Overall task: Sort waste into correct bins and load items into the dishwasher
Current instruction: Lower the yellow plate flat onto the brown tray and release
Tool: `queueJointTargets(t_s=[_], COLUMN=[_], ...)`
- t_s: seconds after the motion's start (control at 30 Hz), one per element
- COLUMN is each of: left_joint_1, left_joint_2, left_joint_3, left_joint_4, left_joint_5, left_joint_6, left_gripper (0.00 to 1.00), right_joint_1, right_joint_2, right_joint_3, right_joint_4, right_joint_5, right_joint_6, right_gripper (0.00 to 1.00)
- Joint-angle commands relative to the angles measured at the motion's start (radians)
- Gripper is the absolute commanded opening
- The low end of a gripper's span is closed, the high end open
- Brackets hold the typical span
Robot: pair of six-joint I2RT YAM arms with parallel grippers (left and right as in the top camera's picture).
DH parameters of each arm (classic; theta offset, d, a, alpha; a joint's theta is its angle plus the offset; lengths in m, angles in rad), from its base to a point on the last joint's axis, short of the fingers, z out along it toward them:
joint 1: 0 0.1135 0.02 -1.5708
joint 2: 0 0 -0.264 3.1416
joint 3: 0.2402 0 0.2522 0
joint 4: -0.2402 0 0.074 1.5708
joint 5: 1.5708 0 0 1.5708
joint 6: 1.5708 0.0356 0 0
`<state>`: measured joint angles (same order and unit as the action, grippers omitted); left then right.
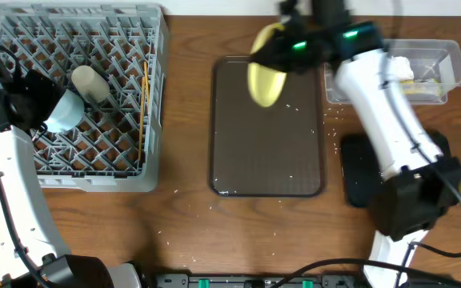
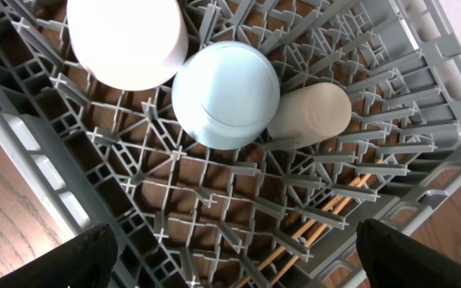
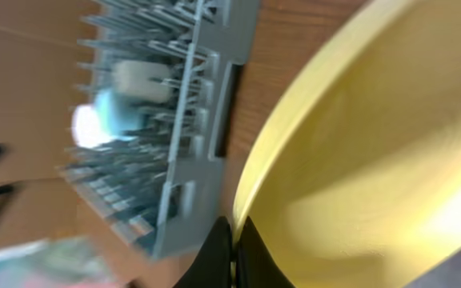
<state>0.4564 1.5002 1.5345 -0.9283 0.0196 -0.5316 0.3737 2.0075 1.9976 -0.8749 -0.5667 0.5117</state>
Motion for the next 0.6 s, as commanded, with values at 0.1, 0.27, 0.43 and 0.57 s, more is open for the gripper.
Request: queueJointTargets(t_s=[0.1, 0.27, 0.43, 0.57], left_joint_1=[0.002, 0.002, 0.002, 0.002], left_joint_2=[0.003, 0.003, 0.003, 0.003], left_joint_3=[0.01, 0.01, 0.01, 0.01], left_joint_4=[-0.002, -0.003, -0.002, -0.002], left_joint_5=[-0.005, -0.005, -0.005, -0.005], left_joint_6=[-0.005, -0.005, -0.005, -0.005], left_gripper=[0.97, 0.97, 0.96, 0.97], right_joint_1=[0.266, 0.358, 0.393, 0.402], right_joint_2=[0.085, 0.177, 0.25, 0.264], right_joint_3=[0.007, 0.007, 0.007, 0.007], right_joint_4=[0.009, 0.009, 0.0, -0.027], right_joint_5=[0.627, 0.751, 0.749, 0.75], right_joint_6=[0.03, 0.034, 0.034, 0.034], right_gripper=[0.01, 0.01, 0.01, 0.01])
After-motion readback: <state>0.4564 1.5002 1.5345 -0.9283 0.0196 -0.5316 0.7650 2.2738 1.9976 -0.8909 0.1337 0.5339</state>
